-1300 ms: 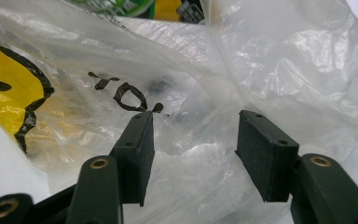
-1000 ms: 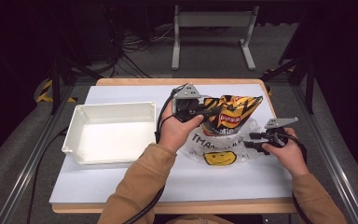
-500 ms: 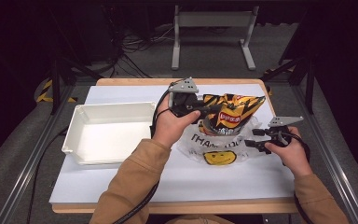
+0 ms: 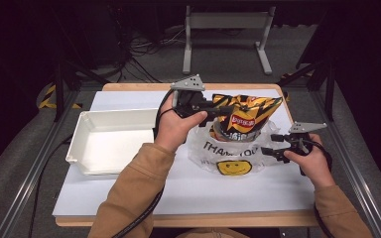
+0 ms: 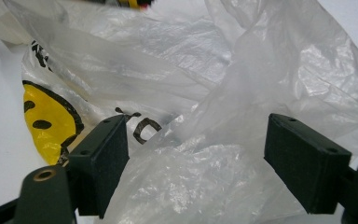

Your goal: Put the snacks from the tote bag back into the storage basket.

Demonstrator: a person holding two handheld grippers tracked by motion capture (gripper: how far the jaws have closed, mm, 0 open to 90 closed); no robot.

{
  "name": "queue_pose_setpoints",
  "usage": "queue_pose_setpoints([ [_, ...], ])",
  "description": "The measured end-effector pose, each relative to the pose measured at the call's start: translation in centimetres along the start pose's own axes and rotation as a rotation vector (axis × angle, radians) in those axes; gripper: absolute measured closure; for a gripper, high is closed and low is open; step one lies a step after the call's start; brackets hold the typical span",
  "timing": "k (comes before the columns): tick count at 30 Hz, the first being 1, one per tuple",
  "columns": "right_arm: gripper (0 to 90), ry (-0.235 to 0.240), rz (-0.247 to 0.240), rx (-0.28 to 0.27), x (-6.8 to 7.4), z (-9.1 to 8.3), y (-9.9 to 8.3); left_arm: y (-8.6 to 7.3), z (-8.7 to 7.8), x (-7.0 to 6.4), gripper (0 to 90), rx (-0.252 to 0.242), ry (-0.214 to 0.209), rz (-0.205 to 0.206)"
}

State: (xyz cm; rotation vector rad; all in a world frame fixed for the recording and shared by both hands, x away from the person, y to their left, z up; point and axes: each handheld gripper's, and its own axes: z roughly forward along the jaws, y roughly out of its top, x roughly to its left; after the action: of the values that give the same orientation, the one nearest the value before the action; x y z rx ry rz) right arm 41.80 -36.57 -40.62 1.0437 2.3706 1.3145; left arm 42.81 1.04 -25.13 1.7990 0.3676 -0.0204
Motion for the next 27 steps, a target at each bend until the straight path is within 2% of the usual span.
queue_pose_setpoints([
  [11, 22.2, 0.0, -0.002, -0.006, 0.0, 0.0, 0.0, 1.2, -1.7, -0.5, 80.5, -0.009, 0.006, 0.006],
  [18, 22.3, 0.004, 0.0, -0.003, 0.0, 0.2, 0.0, 1.9, -3.0, -0.7, 80.7, -0.033, 0.008, -0.001],
  [22, 22.2, 0.005, 0.002, 0.0, 0.1, 0.2, 0.0, 2.3, -3.5, -0.9, 80.7, -0.042, 0.007, 0.009],
  [27, 22.2, 0.004, 0.001, -0.006, 0.0, 0.1, -0.1, 2.6, -4.8, -1.0, 80.8, -0.037, 0.027, 0.01],
])
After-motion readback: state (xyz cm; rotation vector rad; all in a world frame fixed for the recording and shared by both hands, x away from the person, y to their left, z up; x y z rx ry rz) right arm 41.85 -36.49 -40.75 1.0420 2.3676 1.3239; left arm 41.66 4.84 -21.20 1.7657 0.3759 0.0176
